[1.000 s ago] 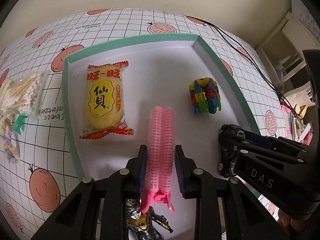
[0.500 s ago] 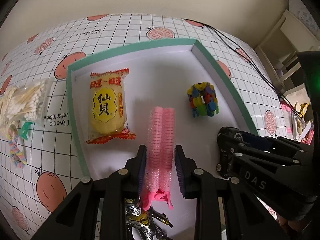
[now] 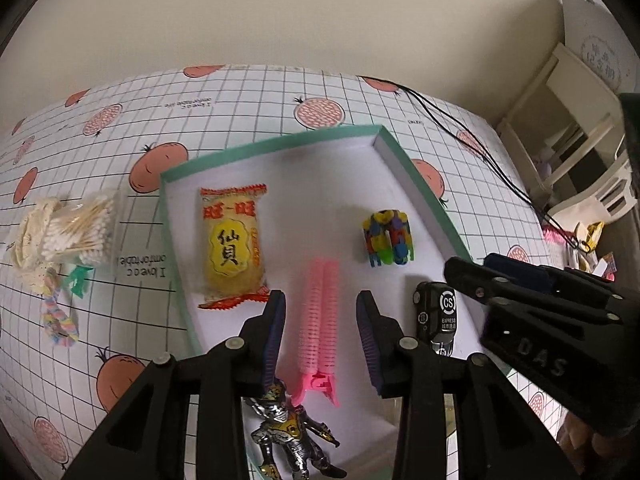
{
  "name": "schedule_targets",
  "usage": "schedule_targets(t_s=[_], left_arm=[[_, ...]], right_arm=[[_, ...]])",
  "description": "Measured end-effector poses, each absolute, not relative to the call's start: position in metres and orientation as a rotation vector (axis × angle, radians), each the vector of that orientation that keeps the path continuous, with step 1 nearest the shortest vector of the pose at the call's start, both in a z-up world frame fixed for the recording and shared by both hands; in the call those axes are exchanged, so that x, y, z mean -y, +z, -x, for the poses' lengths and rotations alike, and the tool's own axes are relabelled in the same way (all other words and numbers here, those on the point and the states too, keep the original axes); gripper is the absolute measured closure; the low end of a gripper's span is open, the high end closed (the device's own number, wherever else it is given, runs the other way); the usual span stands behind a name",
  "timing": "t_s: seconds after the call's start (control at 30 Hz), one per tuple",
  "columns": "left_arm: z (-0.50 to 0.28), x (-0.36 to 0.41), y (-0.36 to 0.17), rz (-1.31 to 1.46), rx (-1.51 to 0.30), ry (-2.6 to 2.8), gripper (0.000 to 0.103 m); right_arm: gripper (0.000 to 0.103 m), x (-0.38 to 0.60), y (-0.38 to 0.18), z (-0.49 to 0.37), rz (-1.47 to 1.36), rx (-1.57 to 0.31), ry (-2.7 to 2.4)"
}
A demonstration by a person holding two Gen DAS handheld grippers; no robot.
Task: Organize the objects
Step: 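Open both tools to drop the hair roller and toy car into the tray, then move both open tools back toward the scrunchie and cotton swab box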
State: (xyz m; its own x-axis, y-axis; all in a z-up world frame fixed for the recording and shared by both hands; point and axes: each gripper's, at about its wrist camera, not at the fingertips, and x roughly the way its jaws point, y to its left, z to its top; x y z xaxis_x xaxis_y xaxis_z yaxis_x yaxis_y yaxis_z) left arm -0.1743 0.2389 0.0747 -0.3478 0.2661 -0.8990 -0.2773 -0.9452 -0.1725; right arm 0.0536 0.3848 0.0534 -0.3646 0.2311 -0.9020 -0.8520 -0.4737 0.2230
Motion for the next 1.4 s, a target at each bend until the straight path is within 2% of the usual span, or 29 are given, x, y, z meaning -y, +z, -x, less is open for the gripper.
schedule_targets(t_s=[0.27,0.33,0.47,0.57,0.8,0.9,1.17,1.2,1.33,1.37,1.4], left_arm=[[0.179,-0.225,0.072,1.583,0.004,2.382,0.065],[0.181,-0.221,0.071,1.594,0.009,2.398,0.058],[0.183,-0.213,0.069,1.610,0.010,2.433,0.055],[0.185,-0.203,0.071,1.613,0.056,2.470,0.049],[0.189,-0.188,0.071,1.634,0.053,2.554,0.043],[0.189,-0.183,0.072,1.629,0.069,2.583,0.015],[0.190,-0.172,0.076,1.603,0.099,2.638,0.011],[0.191,-0.171,0.076,1.606,0.105,2.639,0.010],[0.193,-0.165,0.075,1.620,0.113,2.656,0.002],[0.193,-0.162,0.075,1.623,0.133,2.660,0.002],[0.194,-0.160,0.075,1.624,0.150,2.658,0.002]], right_arm=[[0.063,-0.380,0.054,-0.045,1.116,-0.912,1.908],[0.063,-0.380,0.052,-0.044,1.114,-0.920,1.905],[0.063,-0.378,0.053,-0.042,1.100,-0.912,1.926],[0.062,-0.377,0.053,-0.040,1.097,-0.915,1.934],[0.039,-0.373,0.055,-0.035,1.072,-0.904,1.947],[0.034,-0.373,0.056,-0.035,1.059,-0.906,1.949],[0.022,-0.372,0.057,-0.031,1.046,-0.901,1.948],[0.017,-0.372,0.056,-0.031,1.048,-0.901,1.949],[0.011,-0.370,0.057,-0.028,1.042,-0.898,1.955],[0.008,-0.370,0.058,-0.027,1.041,-0.894,1.953],[0.000,-0.369,0.058,-0.026,1.038,-0.888,1.952]])
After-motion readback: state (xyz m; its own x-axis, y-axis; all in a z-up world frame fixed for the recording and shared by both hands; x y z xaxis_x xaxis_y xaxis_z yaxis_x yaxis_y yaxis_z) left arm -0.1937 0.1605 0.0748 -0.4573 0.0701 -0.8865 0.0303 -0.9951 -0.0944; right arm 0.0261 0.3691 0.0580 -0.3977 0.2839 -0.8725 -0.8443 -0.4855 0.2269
